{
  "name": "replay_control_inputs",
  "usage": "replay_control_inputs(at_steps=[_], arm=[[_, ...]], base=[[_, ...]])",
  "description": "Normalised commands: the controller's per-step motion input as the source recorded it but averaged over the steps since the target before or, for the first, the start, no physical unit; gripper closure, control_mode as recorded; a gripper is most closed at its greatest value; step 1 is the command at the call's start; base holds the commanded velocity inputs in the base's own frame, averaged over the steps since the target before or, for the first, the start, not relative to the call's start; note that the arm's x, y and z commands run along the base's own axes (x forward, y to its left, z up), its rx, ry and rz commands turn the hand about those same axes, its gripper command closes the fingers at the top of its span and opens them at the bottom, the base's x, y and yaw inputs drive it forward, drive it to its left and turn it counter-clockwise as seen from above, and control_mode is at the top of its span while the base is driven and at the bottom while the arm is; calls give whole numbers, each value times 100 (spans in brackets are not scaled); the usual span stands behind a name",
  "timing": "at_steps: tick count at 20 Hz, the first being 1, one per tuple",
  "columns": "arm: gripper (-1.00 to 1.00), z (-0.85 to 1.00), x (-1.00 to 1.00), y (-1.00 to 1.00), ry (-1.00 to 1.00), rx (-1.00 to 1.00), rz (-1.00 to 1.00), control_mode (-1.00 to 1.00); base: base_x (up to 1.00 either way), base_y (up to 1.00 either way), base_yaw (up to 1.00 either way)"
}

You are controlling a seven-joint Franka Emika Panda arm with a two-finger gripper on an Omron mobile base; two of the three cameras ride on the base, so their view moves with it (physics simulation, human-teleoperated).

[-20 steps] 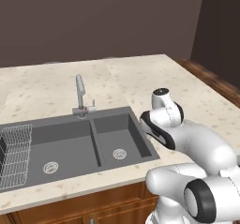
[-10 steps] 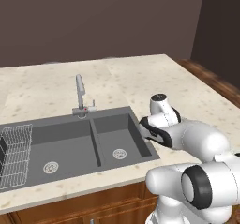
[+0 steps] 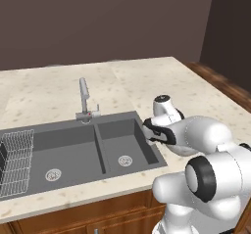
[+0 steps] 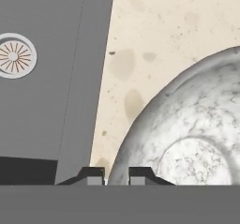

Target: Pick the cup and bowl from the counter and place them on the counter next to the sink.

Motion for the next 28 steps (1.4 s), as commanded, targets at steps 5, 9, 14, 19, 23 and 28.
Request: replay_control_inputs(at_steps=[5,9,14,19,23,28], arm=[[-100,0,0,0,0,0,0,-100],[-100,0,0,0,0,0,0,-100],[-100,27,-7,0,0,0,0,-100],[-100,63,-21,10,-3,0,0,-100],[-100,37,-62,1,0,3,-4,-100],[-100,44,-62,-3,0,7,-20,-100]], base=[[0,0,0],[0,0,0],[0,0,0],[0,0,0],[0,0,0],[0,0,0]])
